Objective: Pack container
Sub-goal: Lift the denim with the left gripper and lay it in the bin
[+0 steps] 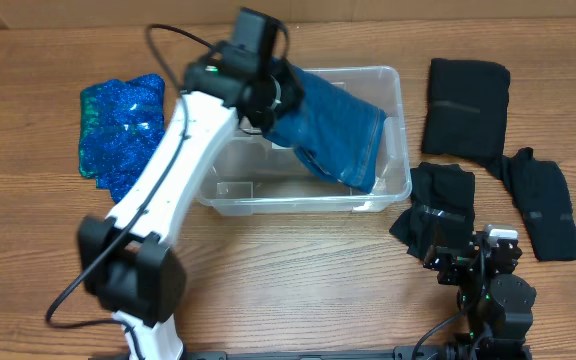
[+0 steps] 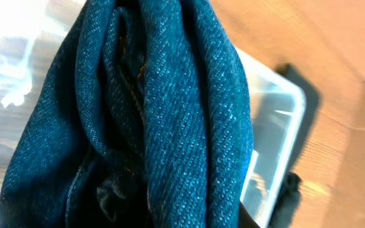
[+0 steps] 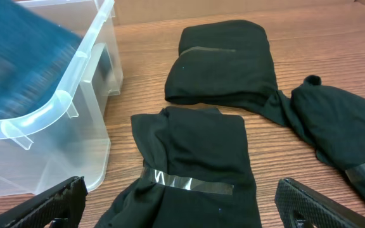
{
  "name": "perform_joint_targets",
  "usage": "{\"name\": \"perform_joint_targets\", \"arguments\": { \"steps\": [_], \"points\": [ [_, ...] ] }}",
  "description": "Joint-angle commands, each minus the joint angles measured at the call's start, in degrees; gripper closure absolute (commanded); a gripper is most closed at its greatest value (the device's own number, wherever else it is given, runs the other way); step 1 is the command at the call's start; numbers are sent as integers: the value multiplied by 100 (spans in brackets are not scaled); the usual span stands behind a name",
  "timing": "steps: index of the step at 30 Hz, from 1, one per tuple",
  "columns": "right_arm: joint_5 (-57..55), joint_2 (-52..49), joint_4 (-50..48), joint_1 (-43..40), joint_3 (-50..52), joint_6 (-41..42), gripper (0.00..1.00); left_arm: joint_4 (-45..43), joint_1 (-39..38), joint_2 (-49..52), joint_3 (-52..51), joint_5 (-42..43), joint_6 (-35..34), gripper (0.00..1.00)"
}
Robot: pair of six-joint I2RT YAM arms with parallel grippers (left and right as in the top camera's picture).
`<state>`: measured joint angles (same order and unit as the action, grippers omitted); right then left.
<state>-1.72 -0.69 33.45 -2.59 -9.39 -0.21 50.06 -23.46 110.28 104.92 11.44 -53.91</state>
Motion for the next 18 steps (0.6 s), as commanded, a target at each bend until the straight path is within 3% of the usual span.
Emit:
{"name": "perform_joint_targets", "arguments": {
  "steps": [1, 4, 5, 7, 10, 14, 18],
  "points": [
    [-13, 52, 0, -15, 66, 20, 0, -127, -166, -31, 162, 66, -658, 85],
    [-13, 52, 2, -15, 66, 20, 0, 170, -72, -160, 166, 92, -297, 37],
    [-13, 52, 2, -15, 66, 20, 0, 315, 39, -280, 175, 105, -2, 27],
    [-13, 50, 2, -15, 66, 20, 0, 651, 319, -555, 175, 74, 592, 20],
    [-13, 50, 2, -15, 66, 20, 0, 1462, 1172, -1106, 175, -328, 1523, 2],
    [-13, 50, 2, -15, 66, 20, 0, 1937, 2750, -1222, 170, -468, 2586, 0],
    [-13, 52, 2, -15, 66, 20, 0, 1843, 4277, -599, 168, 343, 3713, 0]
  ]
}}
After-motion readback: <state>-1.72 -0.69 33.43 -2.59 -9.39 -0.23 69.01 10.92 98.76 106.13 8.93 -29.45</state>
